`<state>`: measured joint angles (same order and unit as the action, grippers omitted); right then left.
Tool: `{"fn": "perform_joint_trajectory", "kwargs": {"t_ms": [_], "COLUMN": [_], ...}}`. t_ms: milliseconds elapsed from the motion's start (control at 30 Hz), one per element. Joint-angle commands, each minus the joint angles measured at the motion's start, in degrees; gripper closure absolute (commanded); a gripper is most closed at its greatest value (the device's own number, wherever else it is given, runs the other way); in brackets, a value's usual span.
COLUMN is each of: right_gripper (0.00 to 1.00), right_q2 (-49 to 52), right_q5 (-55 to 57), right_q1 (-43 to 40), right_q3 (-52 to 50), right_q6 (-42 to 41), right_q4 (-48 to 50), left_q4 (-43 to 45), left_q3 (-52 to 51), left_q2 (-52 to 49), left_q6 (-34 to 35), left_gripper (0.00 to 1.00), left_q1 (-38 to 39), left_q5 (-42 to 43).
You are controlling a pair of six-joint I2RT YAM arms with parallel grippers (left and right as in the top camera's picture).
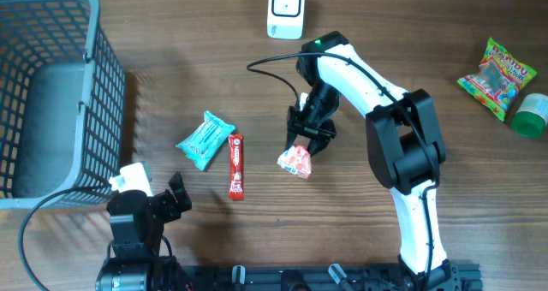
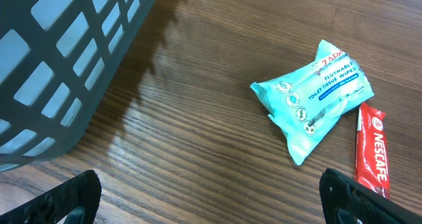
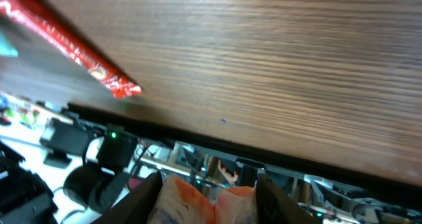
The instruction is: Scan the item barcode
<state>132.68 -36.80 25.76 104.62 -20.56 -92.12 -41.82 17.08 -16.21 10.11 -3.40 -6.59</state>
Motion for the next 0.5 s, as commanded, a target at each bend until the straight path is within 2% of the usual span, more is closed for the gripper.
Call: {"fn": "perform_joint_trajectory", "kwargs": {"t_ms": [0,167,233,467], "right_gripper": [0.55,0.56,0.60,0.63], "right_q2": [-2.03,-2.03,-2.03,-5.51], "right_q5": [-2.27,-2.32,-2.27,-2.27], "right_q1": [0.00,-0.22,-0.42,-0.22], "right_q3": [1.11,1.46,3.23,15.10], "right_q6": [3.89,3.58,2.14,1.66], "right_q4": [-0.24,2.29,2.49,-0.17], "left_q4": [0.13,0.13,0.13,0.13], "left_q3": [-0.15,-0.15,-0.15,-0.15], "left_q2": [0.13,0.13,0.13,0.13], "left_q6": [-0.70,-0.70,-0.70,-0.70], "left_gripper": [0.00,0.00,0.00,0.00], "left_q1": [0.02,0.02,0.02,0.02], "left_q5": [-0.57,-0.57,-0.57,-0.57]}}
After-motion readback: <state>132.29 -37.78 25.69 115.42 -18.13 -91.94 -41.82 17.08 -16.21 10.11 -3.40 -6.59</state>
